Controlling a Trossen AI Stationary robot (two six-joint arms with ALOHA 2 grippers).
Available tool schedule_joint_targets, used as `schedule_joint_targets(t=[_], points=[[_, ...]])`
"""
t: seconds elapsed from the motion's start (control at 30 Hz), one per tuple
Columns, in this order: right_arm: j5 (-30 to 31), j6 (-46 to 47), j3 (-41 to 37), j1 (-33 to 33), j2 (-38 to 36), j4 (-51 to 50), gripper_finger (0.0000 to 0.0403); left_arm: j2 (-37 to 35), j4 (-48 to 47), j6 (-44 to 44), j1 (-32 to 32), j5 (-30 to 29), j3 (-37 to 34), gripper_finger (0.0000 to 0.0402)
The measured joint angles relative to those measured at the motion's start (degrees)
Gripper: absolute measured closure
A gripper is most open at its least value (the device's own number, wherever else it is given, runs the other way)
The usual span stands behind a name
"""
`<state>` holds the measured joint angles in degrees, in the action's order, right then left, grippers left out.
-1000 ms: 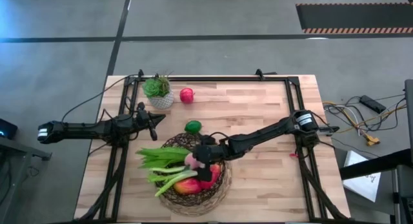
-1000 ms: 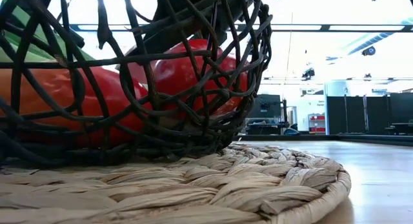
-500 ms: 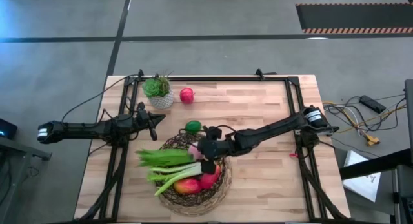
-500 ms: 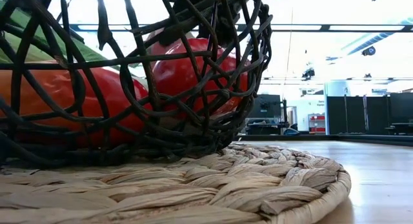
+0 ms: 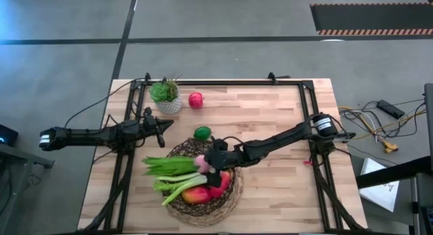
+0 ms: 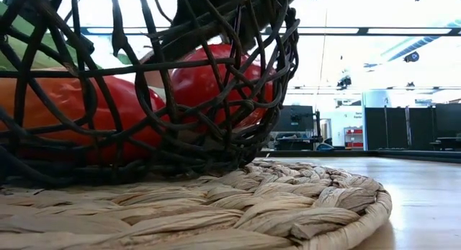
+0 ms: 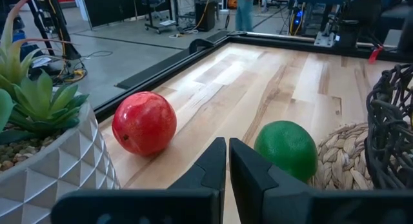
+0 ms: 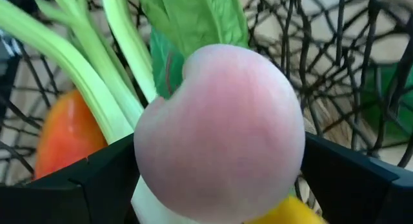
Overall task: Build produce basket
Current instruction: Put the peach into the mesh basket
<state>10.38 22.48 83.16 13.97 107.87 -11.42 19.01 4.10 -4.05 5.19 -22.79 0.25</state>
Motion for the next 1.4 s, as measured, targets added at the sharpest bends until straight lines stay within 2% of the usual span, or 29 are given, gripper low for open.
schedule_joint_targets(t=[0.27,0.63,0.7,0.9,0.97,1.2,1.33,1.4], points=[[-1.79,-2.56,0.03,-0.04,0.05,-1.62,0.0023,-0.01,0.00,0.02,-0.02,-0.02,0.00,0.0398],[-3.65,-7.01,5.30,-0.14,-0.30,-5.27,0.0022,0.08,0.00,0.02,-0.02,-0.02,0.00,0.0398],[-4.33,-7.08,5.30,-0.14,-0.30,-3.43,0.0022,0.08,0.00,0.00,-0.02,-0.01,0.00,0.0398],[-3.26,-5.97,3.56,-0.14,1.47,11.17,0.0022,0.04,0.00,0.02,0.00,-0.02,0.00,0.0398],[-1.45,-6.95,3.47,-0.13,2.92,12.18,0.0022,0.19,0.00,0.00,-0.02,-0.02,0.00,0.0398],[-1.30,-11.20,3.58,-0.60,6.42,15.33,0.0022,0.19,0.00,0.00,0.00,0.00,0.00,0.0398],[-2.03,-13.06,3.58,-0.62,7.24,15.66,0.0023,0.19,0.00,0.00,-0.02,-0.02,0.00,0.0398],[-3.29,-11.07,3.58,-0.83,7.18,15.27,0.0023,0.24,0.00,0.00,-0.01,-0.02,0.00,0.0398]])
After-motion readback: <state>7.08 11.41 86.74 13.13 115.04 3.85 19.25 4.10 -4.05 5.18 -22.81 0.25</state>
